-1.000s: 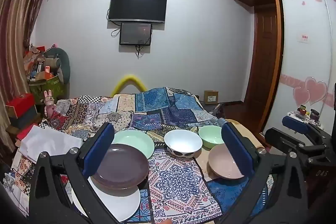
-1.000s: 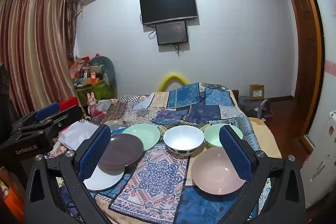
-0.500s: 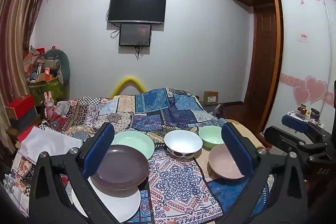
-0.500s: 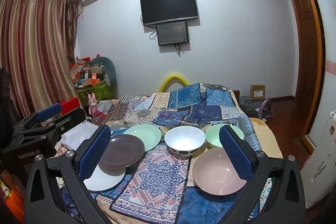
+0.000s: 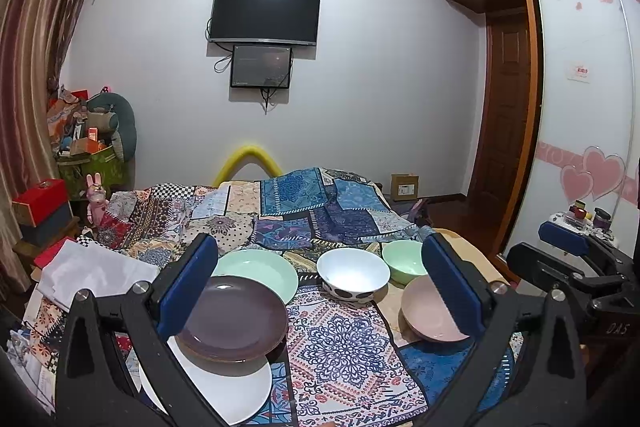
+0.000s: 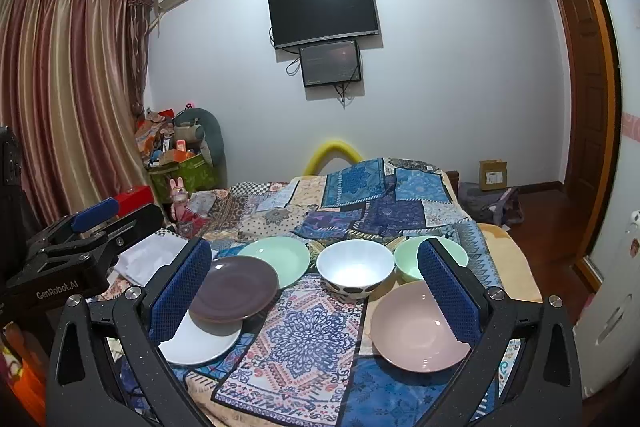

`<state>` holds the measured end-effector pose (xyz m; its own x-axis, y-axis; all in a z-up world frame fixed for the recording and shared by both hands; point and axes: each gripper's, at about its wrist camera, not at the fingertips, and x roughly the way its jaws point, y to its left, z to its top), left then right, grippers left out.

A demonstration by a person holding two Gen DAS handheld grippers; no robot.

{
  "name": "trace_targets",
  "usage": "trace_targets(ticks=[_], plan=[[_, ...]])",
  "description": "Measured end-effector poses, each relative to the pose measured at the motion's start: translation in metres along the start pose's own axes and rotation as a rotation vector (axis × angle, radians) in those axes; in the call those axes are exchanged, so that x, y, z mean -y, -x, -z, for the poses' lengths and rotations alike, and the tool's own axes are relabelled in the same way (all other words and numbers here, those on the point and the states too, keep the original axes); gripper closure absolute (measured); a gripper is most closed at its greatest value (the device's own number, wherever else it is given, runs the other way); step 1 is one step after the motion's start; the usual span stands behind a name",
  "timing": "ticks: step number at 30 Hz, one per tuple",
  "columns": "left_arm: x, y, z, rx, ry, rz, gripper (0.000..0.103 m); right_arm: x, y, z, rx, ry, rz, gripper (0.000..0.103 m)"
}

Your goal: Organize plates and bowls

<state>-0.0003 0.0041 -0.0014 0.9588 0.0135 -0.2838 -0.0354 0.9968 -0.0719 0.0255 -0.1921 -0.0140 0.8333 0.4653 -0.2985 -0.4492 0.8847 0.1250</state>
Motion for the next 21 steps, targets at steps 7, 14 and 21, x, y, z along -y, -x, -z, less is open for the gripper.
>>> trace_targets(ticks=[7,14,21], plan=[[-0.0012,0.0007,-0.0002,0.000,-0.002,0.000,0.000,-0.0001,0.0002,-0.0003,-0.001,0.000,0.000,0.000],[0.0027,0.0020,0.0015,0.001,-0.008,0.000,0.000,-0.0004,0.0007,-0.0008,0.000,-0.002,-0.001,0.000],[0.0035,0.0027,0.0016,0.000,-0.005,0.004,0.000,-0.0009,0.0009,-0.0008,0.001,-0.002,-0.003,0.000]])
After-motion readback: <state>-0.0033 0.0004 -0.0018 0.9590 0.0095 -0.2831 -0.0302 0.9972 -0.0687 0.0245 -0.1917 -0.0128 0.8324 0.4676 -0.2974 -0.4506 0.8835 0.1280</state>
